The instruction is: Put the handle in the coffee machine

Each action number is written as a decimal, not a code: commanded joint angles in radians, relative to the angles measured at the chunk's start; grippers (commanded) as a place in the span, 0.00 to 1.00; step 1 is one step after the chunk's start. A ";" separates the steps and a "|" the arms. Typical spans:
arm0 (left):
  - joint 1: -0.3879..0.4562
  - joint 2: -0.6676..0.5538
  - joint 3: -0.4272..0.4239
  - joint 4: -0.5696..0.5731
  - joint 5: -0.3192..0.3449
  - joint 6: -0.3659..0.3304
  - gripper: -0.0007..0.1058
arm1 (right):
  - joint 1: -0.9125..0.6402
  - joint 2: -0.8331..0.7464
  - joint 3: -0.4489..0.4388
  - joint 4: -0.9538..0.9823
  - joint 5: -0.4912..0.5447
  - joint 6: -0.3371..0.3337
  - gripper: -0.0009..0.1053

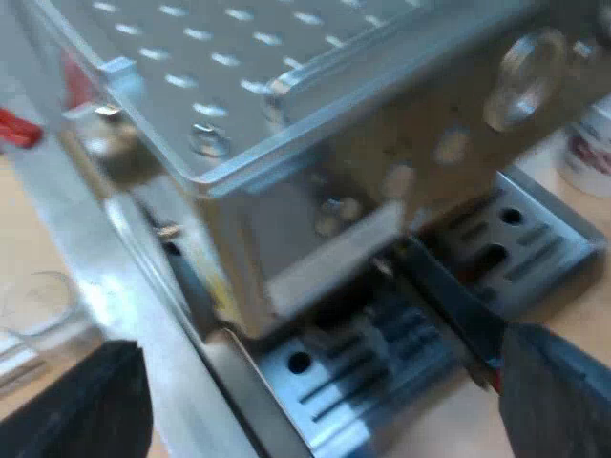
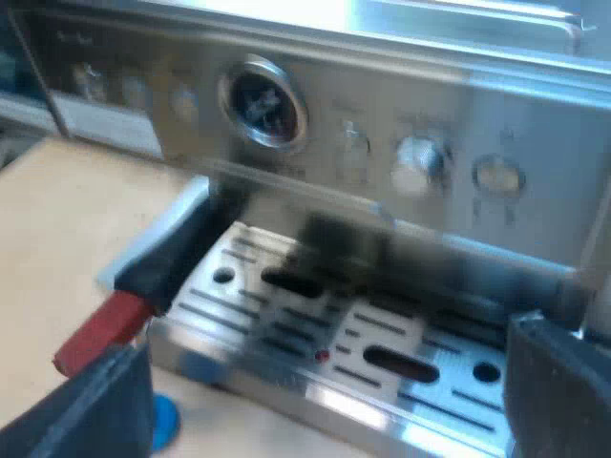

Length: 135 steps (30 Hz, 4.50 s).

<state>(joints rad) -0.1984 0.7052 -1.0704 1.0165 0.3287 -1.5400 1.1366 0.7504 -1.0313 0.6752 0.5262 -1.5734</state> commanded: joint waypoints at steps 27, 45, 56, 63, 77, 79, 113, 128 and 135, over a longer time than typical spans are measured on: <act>0.000 0.015 -0.006 -0.105 -0.262 -0.080 0.72 | -1.057 -0.031 -0.054 0.255 -0.652 -0.176 0.72; 0.088 -0.231 0.018 -0.102 -0.294 -0.075 0.72 | -1.145 -0.267 -0.027 0.255 -0.636 -0.313 0.72; 0.104 -0.594 0.245 -0.099 -0.264 -0.032 0.72 | -1.145 -0.545 0.081 0.259 -0.636 -0.312 0.72; 0.104 -0.726 0.299 -0.094 -0.243 0.004 0.72 | -1.145 -0.703 0.157 0.262 -0.636 -0.312 0.72; 0.106 -0.862 0.345 0.033 -0.213 0.003 0.72 | -1.145 -0.803 0.193 0.316 -0.620 -0.282 0.72; 0.116 -0.862 0.355 0.032 -0.206 0.003 0.72 | -1.145 -0.803 0.196 0.316 -0.620 -0.276 0.72; 0.156 -0.857 0.621 -0.155 -0.158 -0.064 0.72 | -1.145 -0.801 0.517 0.306 -0.620 -0.276 0.72; 0.156 -0.857 0.604 -0.093 -0.144 -0.055 0.72 | -1.145 -0.801 0.519 0.326 -0.620 -0.262 0.72; 0.156 -0.857 0.604 -0.093 -0.111 -0.052 0.72 | -1.145 -0.801 0.519 0.326 -0.620 -0.262 0.72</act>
<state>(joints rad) -0.0439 -0.0112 -0.4579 0.9296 0.2103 -1.5909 -0.0043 -0.0053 -0.5082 0.9978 -0.0928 -1.8322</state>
